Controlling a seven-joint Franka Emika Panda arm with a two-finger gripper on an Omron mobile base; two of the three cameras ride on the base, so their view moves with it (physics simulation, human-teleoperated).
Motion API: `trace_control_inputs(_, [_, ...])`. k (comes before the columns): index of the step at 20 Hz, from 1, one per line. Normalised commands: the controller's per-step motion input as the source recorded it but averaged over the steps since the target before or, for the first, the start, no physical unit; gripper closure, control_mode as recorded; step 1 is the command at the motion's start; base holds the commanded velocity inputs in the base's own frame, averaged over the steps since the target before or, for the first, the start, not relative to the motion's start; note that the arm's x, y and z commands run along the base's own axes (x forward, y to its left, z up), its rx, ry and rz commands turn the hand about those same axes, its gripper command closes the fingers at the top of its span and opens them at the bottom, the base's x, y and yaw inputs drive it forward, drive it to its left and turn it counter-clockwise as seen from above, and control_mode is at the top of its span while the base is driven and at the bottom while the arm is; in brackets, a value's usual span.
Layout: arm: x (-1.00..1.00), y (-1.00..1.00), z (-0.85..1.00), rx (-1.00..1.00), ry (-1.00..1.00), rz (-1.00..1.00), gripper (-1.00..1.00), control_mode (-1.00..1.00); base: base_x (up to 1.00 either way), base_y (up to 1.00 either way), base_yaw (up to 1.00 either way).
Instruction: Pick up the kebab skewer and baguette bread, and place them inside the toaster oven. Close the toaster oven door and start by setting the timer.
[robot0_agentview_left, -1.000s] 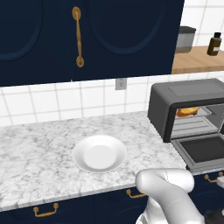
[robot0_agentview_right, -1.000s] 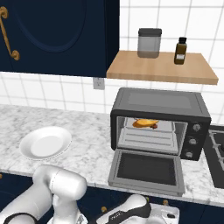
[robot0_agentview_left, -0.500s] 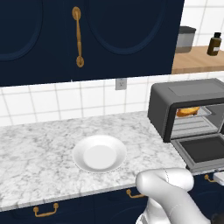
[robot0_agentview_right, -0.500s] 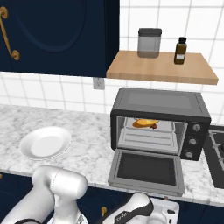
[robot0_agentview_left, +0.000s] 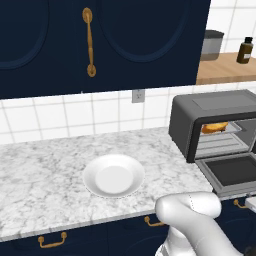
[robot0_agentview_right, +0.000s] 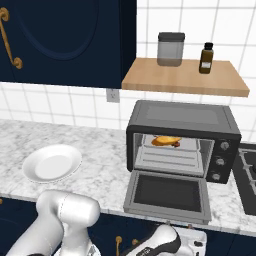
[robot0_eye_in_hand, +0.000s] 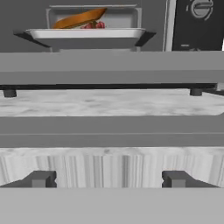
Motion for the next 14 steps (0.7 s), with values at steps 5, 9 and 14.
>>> trace_control_inputs(5, [0.3, 0.0, 0.28, 0.0, -0.06, 0.0, -1.0, -1.0, 0.0, 0.0, 0.0])
trace_control_inputs(9, [0.31, 0.04, 0.31, 0.0, -0.06, 0.0, -1.0, -1.0, 0.0, 0.0, 0.0])
trace_control_inputs(14, [0.09, 0.01, 0.25, 0.0, -0.02, 0.0, -1.0, -1.0, 0.0, 0.0, 0.0])
